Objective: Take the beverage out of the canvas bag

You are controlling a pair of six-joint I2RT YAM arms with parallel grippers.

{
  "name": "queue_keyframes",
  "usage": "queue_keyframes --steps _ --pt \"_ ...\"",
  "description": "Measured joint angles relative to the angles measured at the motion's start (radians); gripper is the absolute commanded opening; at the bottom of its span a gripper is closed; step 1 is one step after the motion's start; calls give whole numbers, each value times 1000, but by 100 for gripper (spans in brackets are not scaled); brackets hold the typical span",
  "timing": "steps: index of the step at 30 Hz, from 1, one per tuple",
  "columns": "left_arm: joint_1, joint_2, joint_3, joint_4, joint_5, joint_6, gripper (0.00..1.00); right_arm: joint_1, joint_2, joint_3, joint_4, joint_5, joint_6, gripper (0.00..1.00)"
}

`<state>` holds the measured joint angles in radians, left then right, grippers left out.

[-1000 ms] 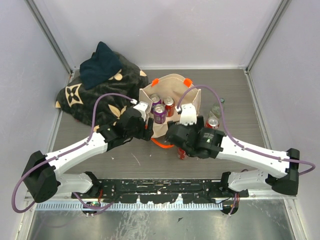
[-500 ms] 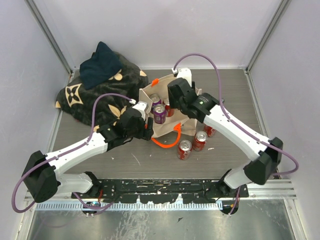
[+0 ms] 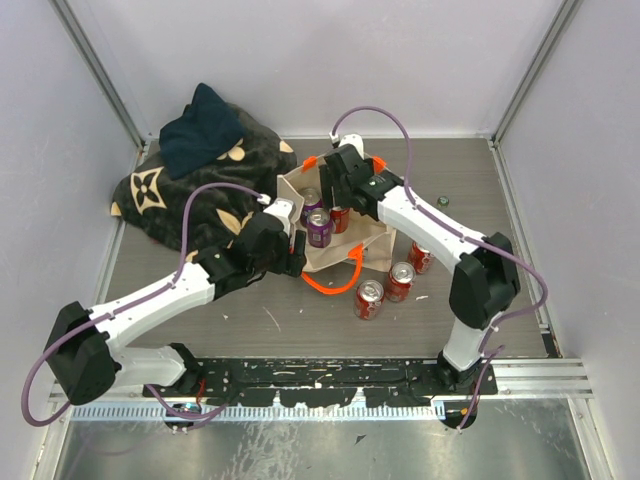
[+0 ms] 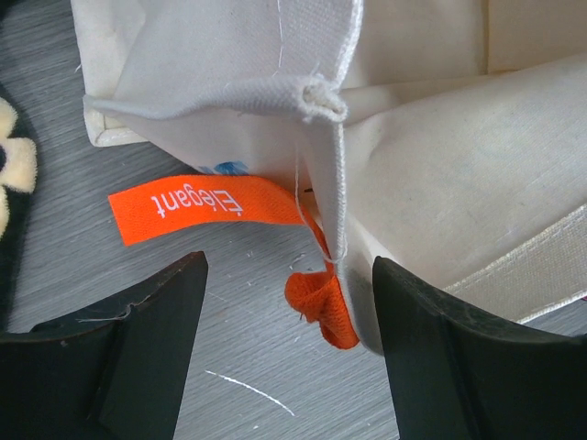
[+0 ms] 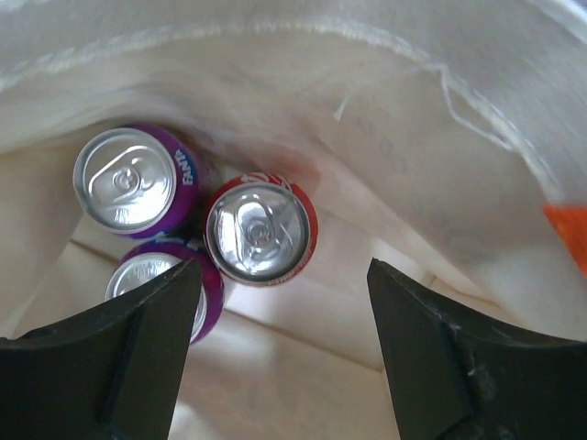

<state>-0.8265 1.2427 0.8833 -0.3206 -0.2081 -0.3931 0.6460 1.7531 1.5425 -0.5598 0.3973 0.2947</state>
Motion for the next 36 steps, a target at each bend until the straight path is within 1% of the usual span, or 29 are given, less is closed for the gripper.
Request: queue_keyframes --steps 8,16,28,36 --pt "0 21 5 0 -5 0 80 -37 106 71 36 -45 14 79" --pt "0 63 21 0 -4 0 80 -48 149 80 45 -92 27 78" --pt "0 80 30 2 -4 -4 80 -53 154 13 104 -90 37 75" --pt "0 80 31 1 -5 -4 80 -59 164 -5 153 -94 56 69"
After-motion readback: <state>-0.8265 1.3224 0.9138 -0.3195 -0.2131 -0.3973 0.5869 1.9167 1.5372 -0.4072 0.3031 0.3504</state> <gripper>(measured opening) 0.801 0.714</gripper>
